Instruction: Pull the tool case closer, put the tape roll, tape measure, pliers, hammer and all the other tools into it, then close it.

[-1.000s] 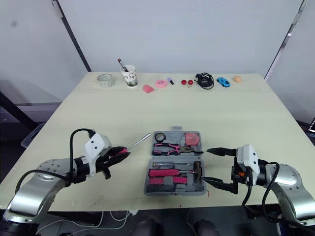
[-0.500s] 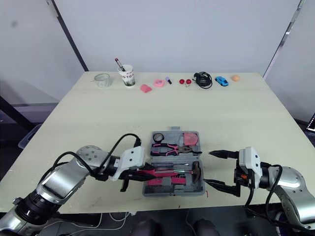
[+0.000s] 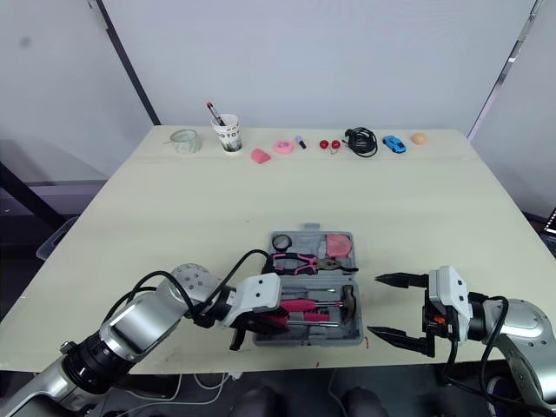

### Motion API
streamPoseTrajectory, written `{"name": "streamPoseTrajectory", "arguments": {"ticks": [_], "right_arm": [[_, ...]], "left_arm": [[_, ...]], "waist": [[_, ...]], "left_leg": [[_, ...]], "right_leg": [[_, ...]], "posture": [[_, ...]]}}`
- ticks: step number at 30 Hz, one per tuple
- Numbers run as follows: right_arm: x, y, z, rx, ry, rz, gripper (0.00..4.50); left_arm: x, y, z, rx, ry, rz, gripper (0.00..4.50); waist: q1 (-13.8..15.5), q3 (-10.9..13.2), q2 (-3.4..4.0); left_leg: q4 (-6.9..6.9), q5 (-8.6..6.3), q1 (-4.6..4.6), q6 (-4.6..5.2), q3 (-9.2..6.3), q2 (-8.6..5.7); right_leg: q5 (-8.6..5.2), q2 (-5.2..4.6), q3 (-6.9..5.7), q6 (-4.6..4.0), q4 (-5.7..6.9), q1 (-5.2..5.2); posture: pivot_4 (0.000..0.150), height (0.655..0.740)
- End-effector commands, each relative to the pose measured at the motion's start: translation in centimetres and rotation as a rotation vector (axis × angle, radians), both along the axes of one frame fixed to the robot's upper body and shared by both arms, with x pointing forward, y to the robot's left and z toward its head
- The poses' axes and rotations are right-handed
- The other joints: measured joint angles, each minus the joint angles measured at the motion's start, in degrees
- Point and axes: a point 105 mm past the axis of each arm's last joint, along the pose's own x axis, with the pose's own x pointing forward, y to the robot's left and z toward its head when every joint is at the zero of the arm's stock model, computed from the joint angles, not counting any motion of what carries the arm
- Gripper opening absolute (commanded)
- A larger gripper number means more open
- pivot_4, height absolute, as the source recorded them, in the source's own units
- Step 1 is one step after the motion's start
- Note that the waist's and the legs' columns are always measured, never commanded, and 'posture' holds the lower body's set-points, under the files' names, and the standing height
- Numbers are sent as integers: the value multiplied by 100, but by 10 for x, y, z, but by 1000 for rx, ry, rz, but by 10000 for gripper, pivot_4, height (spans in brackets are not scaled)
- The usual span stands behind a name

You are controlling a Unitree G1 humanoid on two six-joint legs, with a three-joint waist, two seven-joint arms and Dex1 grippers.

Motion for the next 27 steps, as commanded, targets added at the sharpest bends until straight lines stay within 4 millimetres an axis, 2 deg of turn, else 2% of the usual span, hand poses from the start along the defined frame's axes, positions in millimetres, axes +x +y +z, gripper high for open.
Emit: {"name": "streamPoseTrajectory", "arguments": {"ticks": [1, 10, 16, 22, 27], "right_arm": [[-1, -8, 4, -28, -20, 12, 45000], [1, -7, -1, -31, -33, 15, 45000], [-4, -9, -6, -35, -31, 12, 45000], [-8, -7, -5, -35, -32, 11, 45000], [-10, -3, -4, -34, -32, 14, 45000]], "left_arm": [[4, -8, 4, -2, -39, 4, 5864], [-1, -18, -7, 1, 1, -19, 5864], [1, -22, -13, 10, 5, -37, 5864], [-5, -26, -20, 12, 23, -67, 5864], [1, -30, -22, 17, 7, -42, 5864]], "waist": [[5, 0, -1], [3, 0, 0], [13, -2, 2], [5, -2, 3], [11, -4, 3]], "left_leg": [[1, 0, -1, 0, 0, 0], [7, 0, -5, 0, -7, -5], [11, 0, -9, 1, -11, -9], [13, 0, -8, 1, -11, -9], [15, 0, -8, 1, -13, -10]], "right_leg": [[0, 0, 0, 0, 0, 0], [0, 1, 1, 0, 2, 0], [0, 2, 2, 0, 3, 1], [0, 2, 4, 0, 5, 1], [0, 2, 4, 0, 8, 2]], "posture": [[1500, 7400], [1500, 7400], [1500, 7400], [1500, 7400], [1500, 7400]]}}
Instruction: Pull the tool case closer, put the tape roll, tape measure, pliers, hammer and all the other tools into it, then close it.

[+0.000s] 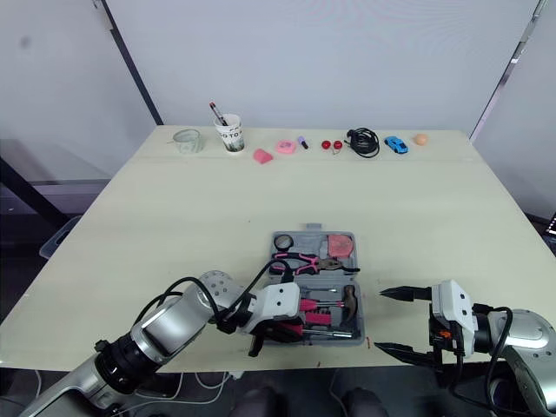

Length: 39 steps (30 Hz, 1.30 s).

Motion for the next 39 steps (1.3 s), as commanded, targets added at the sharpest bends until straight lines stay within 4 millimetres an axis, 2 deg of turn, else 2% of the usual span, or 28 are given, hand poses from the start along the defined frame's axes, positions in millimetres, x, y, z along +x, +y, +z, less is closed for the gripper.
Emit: {"name": "streamPoseTrajectory", "arguments": {"ticks": [1, 21, 29, 31, 34, 39], "right_arm": [[-1, 3, 10, 7, -42, 10, 45000], [-2, 6, 12, 0, -39, 11, 45000], [-3, 8, 12, 1, -41, 9, 45000], [-3, 8, 11, -1, -40, 8, 45000], [-4, 8, 10, -2, -40, 6, 45000], [-2, 7, 10, -4, -44, 1, 45000]], "left_arm": [[1, -4, -4, 16, -7, 0, 5864], [-9, -12, -12, 27, 47, 9, 5864], [-5, -12, -12, 27, 45, 23, 5864], [-6, -11, -12, 33, 44, 13, 15877], [-6, -11, -12, 37, 37, 7, 26353], [-5, -9, -11, 41, 28, 3, 26353]], "waist": [[1, 0, 0], [-6, -6, 2], [-1, -13, 5], [-1, -14, 5], [-2, -20, 8], [-4, -21, 8]], "left_leg": [[1, 0, 0, 0, -1, -1], [3, 0, 2, 0, -2, -3], [6, 0, 2, 0, -3, -6], [7, 0, 2, 0, -3, -6], [7, 0, 3, 0, -5, -7], [12, 0, 4, 0, -4, -8]], "right_leg": [[0, 0, 0, 0, 0, 0], [0, 0, 2, 0, 9, 0], [-1, 0, 3, 0, 10, 1], [-1, 0, 3, 0, 11, 1], [-1, -1, 3, 1, 12, 2], [-1, -1, 5, 1, 19, 2]], "posture": [[1500, 7400], [1500, 7400], [1500, 7400], [1500, 7400], [1500, 7400], [1500, 7400]]}}
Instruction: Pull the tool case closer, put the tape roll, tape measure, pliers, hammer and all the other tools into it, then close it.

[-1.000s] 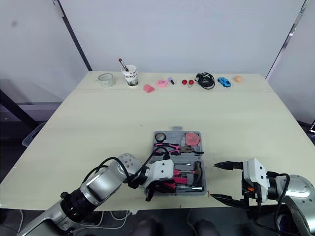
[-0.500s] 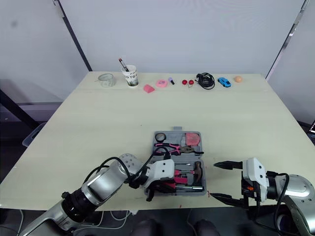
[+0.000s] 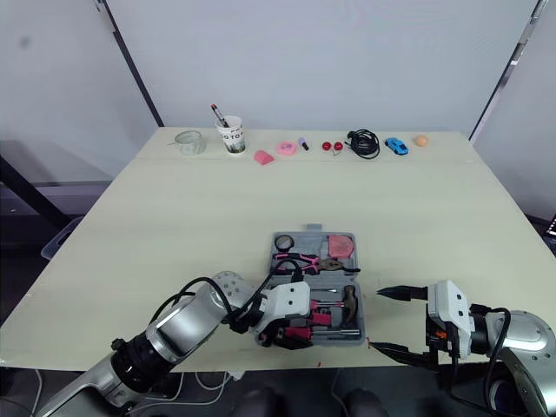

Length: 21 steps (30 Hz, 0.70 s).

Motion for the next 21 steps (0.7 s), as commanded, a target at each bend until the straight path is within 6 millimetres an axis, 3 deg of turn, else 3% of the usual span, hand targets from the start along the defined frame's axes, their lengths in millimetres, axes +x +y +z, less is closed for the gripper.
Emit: {"name": "streamPoseTrajectory", "arguments": {"ticks": [1, 9, 17, 21], "right_arm": [[-1, 2, 7, -2, -41, 15, 45000], [1, 1, 6, -2, -42, 14, 45000], [3, 2, 6, 4, -45, 14, 45000], [5, 5, 7, 9, -50, 14, 45000]], "left_arm": [[-6, 2, -7, 29, 25, -14, 26353], [-3, 4, 2, 11, -3, -13, 26353], [0, 12, 42, -174, -16, -30, 26353], [8, 23, 51, -255, 3, 24, 26353]], "waist": [[-2, 0, 0], [-5, 0, 0], [-8, 1, -1], [-6, 1, -1]], "left_leg": [[0, 0, 1, 0, 0, 0], [4, 0, 5, 0, 1, 0], [6, 0, 4, 0, 1, 1], [6, 0, 5, 0, 2, 1]], "right_leg": [[0, 0, 1, 0, 2, 0], [-1, 0, 3, 0, 13, 0], [-1, 0, 4, 0, 16, -2], [-1, -1, 4, 0, 17, -2]], "posture": [[1500, 7400], [1500, 7400], [1500, 7400], [1500, 7400]]}}
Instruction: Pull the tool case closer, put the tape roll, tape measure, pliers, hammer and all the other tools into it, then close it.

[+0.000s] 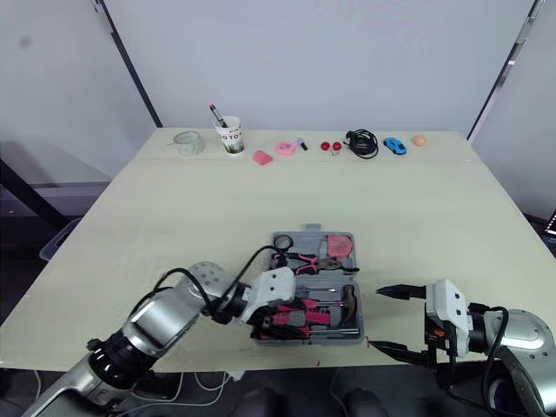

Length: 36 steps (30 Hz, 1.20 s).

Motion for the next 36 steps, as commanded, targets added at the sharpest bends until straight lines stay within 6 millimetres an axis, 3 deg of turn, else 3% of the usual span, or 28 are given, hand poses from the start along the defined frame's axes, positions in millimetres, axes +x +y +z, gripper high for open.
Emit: {"name": "streamPoseTrajectory", "arguments": {"ticks": [1, 4, 5, 6, 11, 20, 28, 33, 36], "right_arm": [[2, 4, 9, 13, -43, 15, 45000], [3, 5, 9, 13, -46, 15, 45000], [3, 6, 9, 14, -48, 15, 45000], [3, 6, 9, 14, -49, 14, 45000], [3, 3, 11, 20, -54, 2, 45000], [2, 1, 9, 20, -52, -10, 45000], [3, 2, 8, 11, -59, -11, 45000], [3, 3, 9, 12, -60, -10, 45000], [7, 2, 12, 58, -59, -54, 45000]], "left_arm": [[4, 4, 16, -108, -17, 6, 26353], [7, 6, 12, -141, -15, 11, 26353], [6, 6, 10, -148, -21, 0, 21339], [6, 5, 8, -152, -25, -8, 21339], [0, -1, -9, -143, -31, -65, 349], [-2, -10, -32, -113, -7, -123, 349], [4, -8, -63, -41, 31, -74, 349], [3, -5, -70, -25, 32, -86, 349], [7, -5, -58, -96, 20, -45, 349]], "waist": [[1, 0, 0], [4, 0, -1], [4, 1, -1], [3, 0, -1], [6, 0, -1], [4, 0, -1], [6, -1, -1], [1, -8, 5], [0, -14, 3]], "left_leg": [[1, 0, 0, 0, 1, 0], [3, 0, 0, 0, 1, 0], [3, 0, -1, 0, 0, 0], [3, 0, -1, 0, 0, 0], [4, 0, -1, 0, 1, -1], [6, 0, -2, 0, 2, -1], [6, 0, -2, 0, 1, -1], [8, 0, 1, 0, 1, -1], [8, 0, 1, 0, 1, -1]], "right_leg": [[0, 0, 0, 0, 0, 0], [0, 0, 0, 0, 0, 0], [0, 0, -1, 0, 0, 0], [0, 0, -2, 0, 0, 0], [0, 0, -1, 0, 2, 1], [0, 0, 0, 0, 2, 0], [0, 0, 0, 0, 3, 1], [0, 0, 0, 0, 4, 2], [0, 0, 0, 0, 5, 1]], "posture": [[1500, 7400], [1500, 7400], [1500, 7400], [1500, 7400], [1500, 7400], [1500, 7400], [1500, 7400], [1500, 7400], [1500, 7400]]}}
